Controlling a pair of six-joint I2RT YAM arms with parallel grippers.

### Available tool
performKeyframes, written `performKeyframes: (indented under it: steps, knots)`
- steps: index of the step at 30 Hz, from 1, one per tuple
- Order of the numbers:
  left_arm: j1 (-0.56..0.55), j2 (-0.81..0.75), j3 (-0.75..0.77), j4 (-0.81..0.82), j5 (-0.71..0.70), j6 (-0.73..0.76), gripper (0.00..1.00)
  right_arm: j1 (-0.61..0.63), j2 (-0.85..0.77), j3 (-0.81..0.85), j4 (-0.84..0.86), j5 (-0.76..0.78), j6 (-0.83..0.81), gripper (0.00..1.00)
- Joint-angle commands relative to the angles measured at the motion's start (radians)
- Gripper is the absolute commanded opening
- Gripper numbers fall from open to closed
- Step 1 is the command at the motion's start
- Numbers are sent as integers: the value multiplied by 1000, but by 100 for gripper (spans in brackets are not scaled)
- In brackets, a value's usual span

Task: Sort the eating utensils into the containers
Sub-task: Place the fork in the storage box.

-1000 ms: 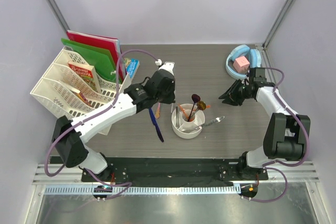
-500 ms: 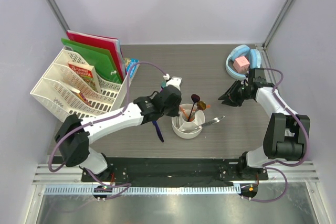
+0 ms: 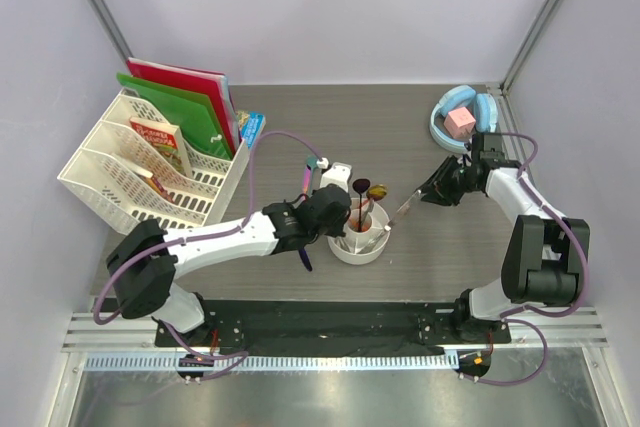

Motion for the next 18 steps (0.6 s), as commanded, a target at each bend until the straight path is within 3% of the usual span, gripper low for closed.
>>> performKeyframes:
  steps: [1,15,18]
  knots:
    - [-8,-26,-14,76,-63,10,2,6,-38,-11,17,2,-14,34]
    - [-14,-62,-126,160,-121,61,0,35,-64,-85,89,-79,23,33]
    - [-16,-72,-117,148,-134,73,14,43,-95,-132,103,-98,43,32]
